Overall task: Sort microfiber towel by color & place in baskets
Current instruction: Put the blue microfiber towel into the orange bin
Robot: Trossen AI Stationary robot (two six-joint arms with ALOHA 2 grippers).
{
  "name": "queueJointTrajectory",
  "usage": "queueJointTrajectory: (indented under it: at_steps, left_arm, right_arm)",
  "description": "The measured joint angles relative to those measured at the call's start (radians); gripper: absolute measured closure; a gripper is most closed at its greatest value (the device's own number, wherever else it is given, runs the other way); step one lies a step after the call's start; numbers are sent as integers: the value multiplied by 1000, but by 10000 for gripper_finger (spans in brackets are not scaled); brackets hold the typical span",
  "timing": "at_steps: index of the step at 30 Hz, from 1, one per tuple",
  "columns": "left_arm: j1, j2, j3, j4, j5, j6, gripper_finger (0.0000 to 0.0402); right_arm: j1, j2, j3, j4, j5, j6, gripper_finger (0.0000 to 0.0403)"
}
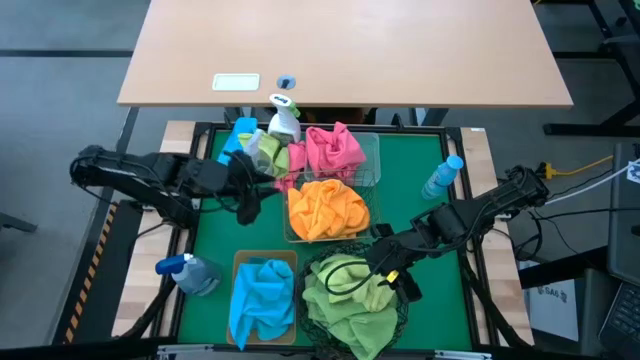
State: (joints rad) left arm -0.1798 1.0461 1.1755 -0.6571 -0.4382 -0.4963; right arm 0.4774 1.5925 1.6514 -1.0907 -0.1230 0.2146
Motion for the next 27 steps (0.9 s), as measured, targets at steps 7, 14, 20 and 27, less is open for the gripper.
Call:
queueJointTrajectory:
  at_steps: [7,14,20,27]
  left_arm:
    - [84,-81,0,-199,-57,-54,243]
    - [227,-98,0,-604,-59,-231,243]
    - [330,-90,-10,-734,-65,-256,243]
    - [439,-90,-145,-706,-53,-199,243]
  right_arm:
    - [0,0,10,-15,1,-65,182]
    - [0,0,11,-21,27,-120,182]
    - [0,0,11,-20,45,-136,182]
    - [0,0,11,-20,45,-171,182]
